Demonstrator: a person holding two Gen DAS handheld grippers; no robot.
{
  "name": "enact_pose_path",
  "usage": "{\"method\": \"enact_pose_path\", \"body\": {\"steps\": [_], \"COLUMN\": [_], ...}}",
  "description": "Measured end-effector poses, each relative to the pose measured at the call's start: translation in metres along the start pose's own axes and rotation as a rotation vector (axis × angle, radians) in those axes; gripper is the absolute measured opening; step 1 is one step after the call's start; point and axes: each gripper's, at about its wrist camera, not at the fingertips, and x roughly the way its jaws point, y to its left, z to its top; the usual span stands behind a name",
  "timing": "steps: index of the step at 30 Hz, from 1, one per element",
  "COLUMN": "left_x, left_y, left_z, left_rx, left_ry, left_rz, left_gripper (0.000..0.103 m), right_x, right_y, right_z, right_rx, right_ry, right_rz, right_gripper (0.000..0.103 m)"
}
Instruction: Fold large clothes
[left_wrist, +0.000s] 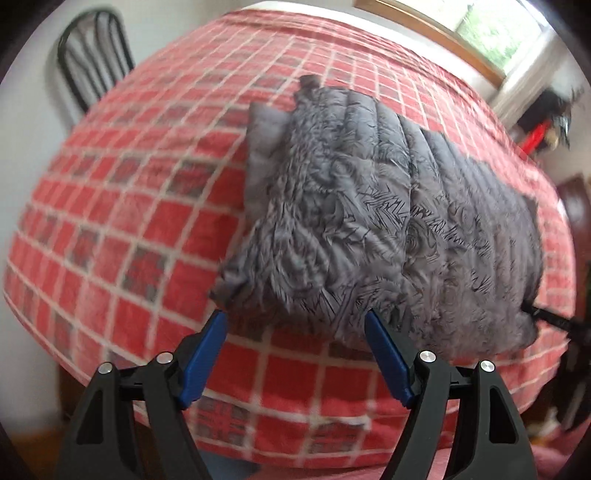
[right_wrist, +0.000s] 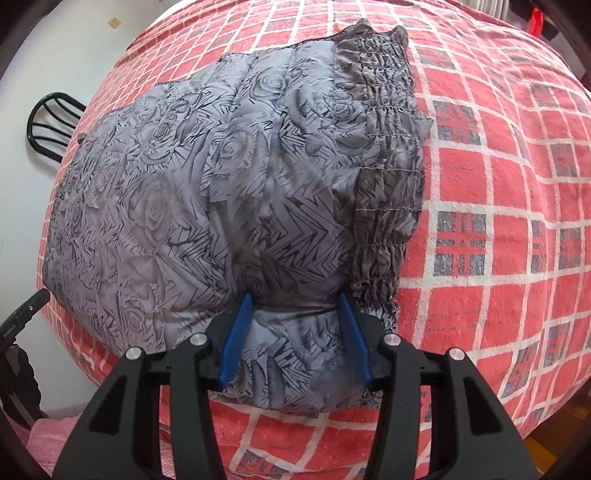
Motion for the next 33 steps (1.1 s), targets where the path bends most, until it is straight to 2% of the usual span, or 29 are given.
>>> {"method": "enact_pose_path", "body": {"steps": [3, 8, 13, 17, 19, 20, 21, 22, 24, 26, 29, 31, 33], "left_x": [0.007, 0.024, 0.04, 0.048, 0.047, 0.048, 0.049, 0.05, 0.052, 0.039, 0.027, 0.037, 0.051], "left_y": [0.014, 0.038, 0.067, 0.08, 0.084, 0.087, 0.09, 0.091, 0.096, 0.092, 0.083, 0.088, 0.096], "left_z": [-0.005, -0.016, -0.026, -0.024, -0.02, -0.017, -0.015, -0.013, -0.012, -0.014, -0.015, -0.015, -0.016], "left_rx": [-0.116, -0.302, -0.484, -0.569, -0.578, -0.585, -0.595, -0.602, -0.627, -0.594, -0.528, -0.554, -0.6], "left_ry": [0.005, -0.021, -0.112, -0.17, -0.203, -0.216, -0.229, -0.229, -0.213, -0.245, -0.278, -0.252, -0.222], "left_rz": [-0.125, -0.277, -0.379, -0.449, -0.445, -0.429, -0.415, -0.406, -0.443, -0.431, -0.375, -0.379, -0.414], "left_gripper": [0.077, 0.077, 0.077, 0.077, 0.076, 0.072, 0.06, 0.056, 0.039, 0.033, 0.03, 0.03, 0.03], "right_x": [0.001, 0.003, 0.006, 0.008, 0.01, 0.01, 0.01, 0.01, 0.01, 0.01, 0.009, 0.008, 0.008], "right_y": [0.002, 0.01, 0.018, 0.023, 0.025, 0.027, 0.028, 0.029, 0.029, 0.03, 0.027, 0.025, 0.022], "right_z": [0.005, 0.01, 0.013, 0.014, 0.016, 0.017, 0.017, 0.018, 0.016, 0.015, 0.009, 0.007, 0.005], "right_rx": [-0.02, -0.047, -0.074, -0.095, -0.106, -0.11, -0.114, -0.117, -0.116, -0.118, -0.115, -0.115, -0.117], "right_ry": [0.014, 0.029, 0.041, 0.053, 0.057, 0.058, 0.058, 0.057, 0.054, 0.047, 0.036, 0.03, 0.025], "right_rz": [-0.002, -0.012, -0.024, -0.033, -0.038, -0.039, -0.04, -0.039, -0.035, -0.032, -0.026, -0.017, -0.013], "right_gripper": [0.049, 0.049, 0.049, 0.049, 0.049, 0.049, 0.049, 0.049, 0.05, 0.05, 0.05, 0.05, 0.05]}}
